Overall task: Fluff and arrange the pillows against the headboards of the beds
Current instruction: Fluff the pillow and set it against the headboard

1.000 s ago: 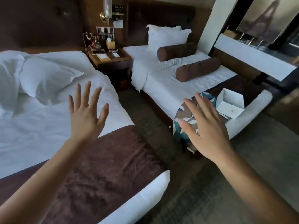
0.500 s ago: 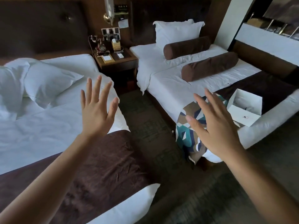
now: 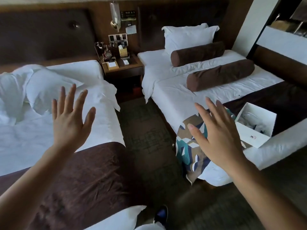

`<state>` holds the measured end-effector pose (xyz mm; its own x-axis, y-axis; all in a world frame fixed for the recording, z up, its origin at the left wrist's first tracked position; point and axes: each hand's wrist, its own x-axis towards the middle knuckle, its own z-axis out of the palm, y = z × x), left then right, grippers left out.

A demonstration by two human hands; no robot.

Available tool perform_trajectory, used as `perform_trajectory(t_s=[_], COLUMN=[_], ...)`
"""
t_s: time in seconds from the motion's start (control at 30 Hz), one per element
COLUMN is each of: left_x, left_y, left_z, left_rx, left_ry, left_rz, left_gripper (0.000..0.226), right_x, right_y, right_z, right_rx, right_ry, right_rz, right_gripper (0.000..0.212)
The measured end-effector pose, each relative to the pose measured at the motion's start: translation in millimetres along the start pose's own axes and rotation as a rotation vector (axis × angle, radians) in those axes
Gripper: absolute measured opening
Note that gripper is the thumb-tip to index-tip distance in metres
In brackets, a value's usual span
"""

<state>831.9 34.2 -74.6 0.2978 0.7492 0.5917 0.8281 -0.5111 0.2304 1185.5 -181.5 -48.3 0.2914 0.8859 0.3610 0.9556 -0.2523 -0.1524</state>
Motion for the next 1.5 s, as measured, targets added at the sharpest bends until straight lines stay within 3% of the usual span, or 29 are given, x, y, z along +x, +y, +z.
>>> perform_trajectory(t_s=[0.33,0.43,0.83,1.23,1.5], left_x=[62.7,96.5,192.5,300.8,342.0], left_y=[-6.0,-7.1,-32.6,-42.6,-77.5], left_z=[120.9,144.5,179.5,194.6,240.7], left_rx=[-0.08,-0.082,0.043,0.274,0.284], left_ry=[-0.012,0.001,0.094,0.249,0.288], left_rz=[-0.245,-0.232,-0.37,-0.442,-0.57], left_gripper=[0.063,0.06,0.061,0.055,0.059], right_x=[143.6,198.7,373.1,575.1,678.8], right_y=[40.0,50.6,48.9,47.0,19.1], right_z=[83.0,94.8,162.2,232.9,282.1], right_rx=[0.102,0.086,0.234,0.429,0.45], right_ry=[-0.097,-0.075,-0.109,-0.07,-0.088], right_rz=[-0.135,-0.184,-0.328,-0.509,-0.642], right_gripper=[0.068,0.066,0.073,0.064,0.059])
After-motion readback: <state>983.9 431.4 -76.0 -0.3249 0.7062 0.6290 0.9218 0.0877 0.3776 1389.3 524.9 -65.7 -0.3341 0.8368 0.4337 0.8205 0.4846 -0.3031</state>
